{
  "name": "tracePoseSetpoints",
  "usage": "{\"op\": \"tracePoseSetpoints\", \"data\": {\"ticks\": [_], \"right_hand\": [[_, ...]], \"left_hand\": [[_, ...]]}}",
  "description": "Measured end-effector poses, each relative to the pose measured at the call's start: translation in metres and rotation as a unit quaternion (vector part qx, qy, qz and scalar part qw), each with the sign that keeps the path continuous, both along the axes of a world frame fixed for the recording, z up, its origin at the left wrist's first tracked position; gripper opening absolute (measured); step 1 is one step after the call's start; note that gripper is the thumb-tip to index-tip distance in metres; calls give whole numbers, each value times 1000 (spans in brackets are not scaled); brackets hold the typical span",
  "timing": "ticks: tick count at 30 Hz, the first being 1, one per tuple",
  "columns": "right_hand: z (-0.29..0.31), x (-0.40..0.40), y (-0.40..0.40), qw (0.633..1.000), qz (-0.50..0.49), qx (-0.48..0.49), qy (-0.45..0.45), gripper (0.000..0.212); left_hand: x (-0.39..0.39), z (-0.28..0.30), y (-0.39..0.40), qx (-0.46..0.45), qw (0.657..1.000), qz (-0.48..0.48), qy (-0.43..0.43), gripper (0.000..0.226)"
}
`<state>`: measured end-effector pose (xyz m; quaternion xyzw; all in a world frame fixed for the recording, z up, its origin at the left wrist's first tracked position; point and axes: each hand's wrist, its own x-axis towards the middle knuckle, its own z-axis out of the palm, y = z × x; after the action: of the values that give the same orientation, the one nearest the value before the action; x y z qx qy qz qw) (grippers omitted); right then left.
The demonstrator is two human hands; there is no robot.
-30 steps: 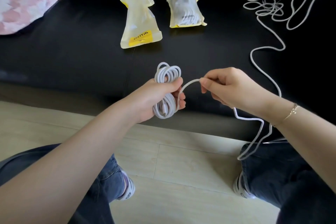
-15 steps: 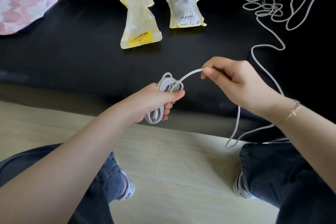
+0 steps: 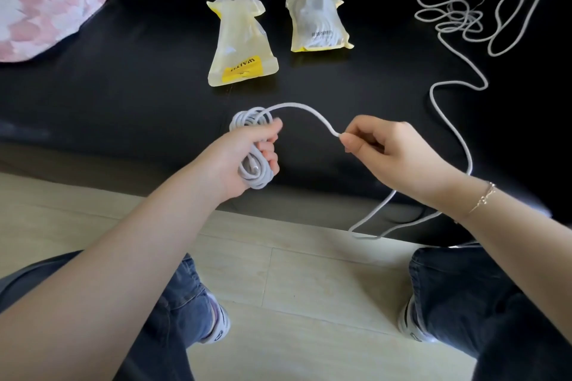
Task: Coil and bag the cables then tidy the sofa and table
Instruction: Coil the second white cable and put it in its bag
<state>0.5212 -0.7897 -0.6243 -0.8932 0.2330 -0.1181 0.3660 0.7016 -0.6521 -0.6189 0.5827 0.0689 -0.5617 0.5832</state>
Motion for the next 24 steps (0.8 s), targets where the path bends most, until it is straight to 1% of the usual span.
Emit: {"op": "tracePoseSetpoints", "data": {"ticks": [2,4,8,11,14,16,19,20,22,24], "right_hand": [[-3,1,3,1000,-4,-12,7,23],[-6,1,5,999,-5,-26,23,24],[-9,1,7,998,7,-30,62,25],[-10,3,11,996,21,-26,86,26],[-10,4,13,994,32,5,105,28],[-9,5,14,993,39,27,111,29],[-7,5,16,990,50,37,123,28],[-6,5,17,990,55,38,128,28],[-6,5,20,988,66,38,135,28],[-5,5,22,988,70,39,134,28]], "left_hand": [[-6,0,1,-15,998,-47,-25,22],[-12,3,0,-23,997,-67,-22,19],[-16,5,-1,-64,996,-64,23,39],[-19,5,-2,-98,992,-67,51,41],[-20,9,0,-143,980,-98,99,41],[-22,11,0,-156,976,-125,83,43],[-26,14,0,-133,978,-161,24,42],[-27,13,-1,-119,979,-166,4,40],[-29,11,-2,-93,982,-163,-29,27],[-31,9,-3,-82,986,-142,-39,20]]}}
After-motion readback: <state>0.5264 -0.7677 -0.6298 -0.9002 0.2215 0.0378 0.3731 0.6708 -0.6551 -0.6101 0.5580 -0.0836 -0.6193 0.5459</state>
